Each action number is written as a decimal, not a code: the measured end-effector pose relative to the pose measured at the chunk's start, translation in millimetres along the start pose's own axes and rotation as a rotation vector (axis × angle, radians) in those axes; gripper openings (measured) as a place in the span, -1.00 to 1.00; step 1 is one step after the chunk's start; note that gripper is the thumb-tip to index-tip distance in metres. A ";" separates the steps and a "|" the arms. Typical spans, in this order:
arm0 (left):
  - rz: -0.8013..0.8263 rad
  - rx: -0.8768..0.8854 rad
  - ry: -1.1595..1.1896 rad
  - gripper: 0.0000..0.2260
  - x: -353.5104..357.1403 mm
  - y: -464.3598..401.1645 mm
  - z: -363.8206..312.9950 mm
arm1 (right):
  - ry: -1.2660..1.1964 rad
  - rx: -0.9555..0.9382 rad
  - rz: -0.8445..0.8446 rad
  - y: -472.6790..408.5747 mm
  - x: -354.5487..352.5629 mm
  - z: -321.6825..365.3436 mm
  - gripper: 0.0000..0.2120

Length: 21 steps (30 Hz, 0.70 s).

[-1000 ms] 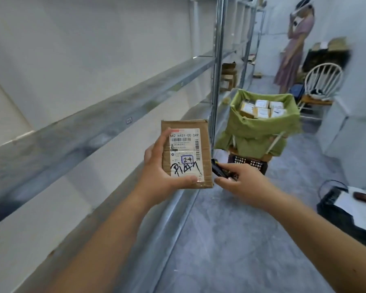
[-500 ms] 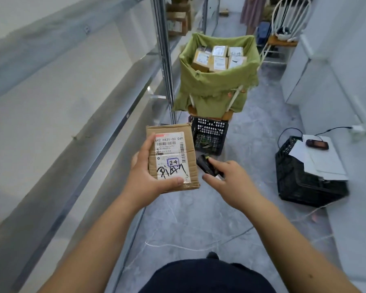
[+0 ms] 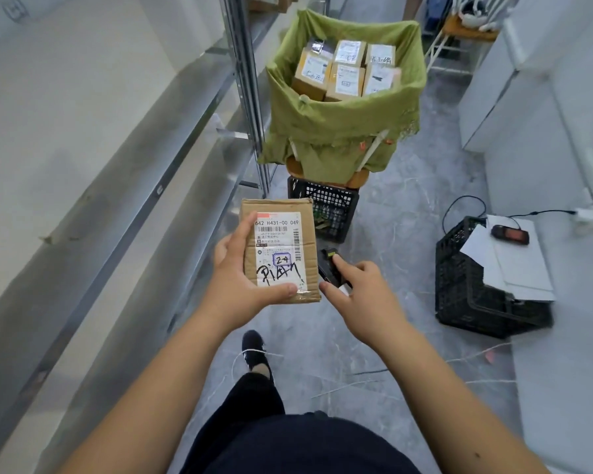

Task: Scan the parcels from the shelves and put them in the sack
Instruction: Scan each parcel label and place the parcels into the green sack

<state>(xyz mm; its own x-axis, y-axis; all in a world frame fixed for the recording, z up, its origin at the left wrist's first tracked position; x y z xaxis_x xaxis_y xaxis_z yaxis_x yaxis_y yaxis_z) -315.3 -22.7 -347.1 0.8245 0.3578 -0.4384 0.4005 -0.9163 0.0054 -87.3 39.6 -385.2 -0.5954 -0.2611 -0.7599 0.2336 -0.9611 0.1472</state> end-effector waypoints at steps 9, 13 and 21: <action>0.082 0.059 0.074 0.09 10.9 -183.7 14.7 | 0.092 0.052 -0.114 -149.2 2.7 38.0 -0.36; 0.130 0.091 0.077 0.10 -1.2 -270.5 5.1 | 0.123 0.094 -0.142 -218.3 -2.2 70.8 -0.36; 0.191 0.126 0.121 0.10 -6.0 -395.9 -24.2 | 0.130 0.141 -0.259 -319.7 -29.0 115.6 -0.37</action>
<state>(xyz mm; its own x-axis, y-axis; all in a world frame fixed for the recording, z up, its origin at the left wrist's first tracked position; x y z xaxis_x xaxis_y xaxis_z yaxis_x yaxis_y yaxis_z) -469.1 342.3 -324.8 0.9253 0.1877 -0.3295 0.1859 -0.9819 -0.0373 -233.6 344.0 -337.0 -0.5162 -0.0014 -0.8565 -0.0268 -0.9995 0.0178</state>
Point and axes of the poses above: each hand's wrist, its own y-axis away from the middle knuckle, its own x-axis out of the palm, z = x × y, the point moved 7 cm from there along -y, towards the middle knuckle, and after that the axes turned 7 degrees about -z, right-handed, at the moved point
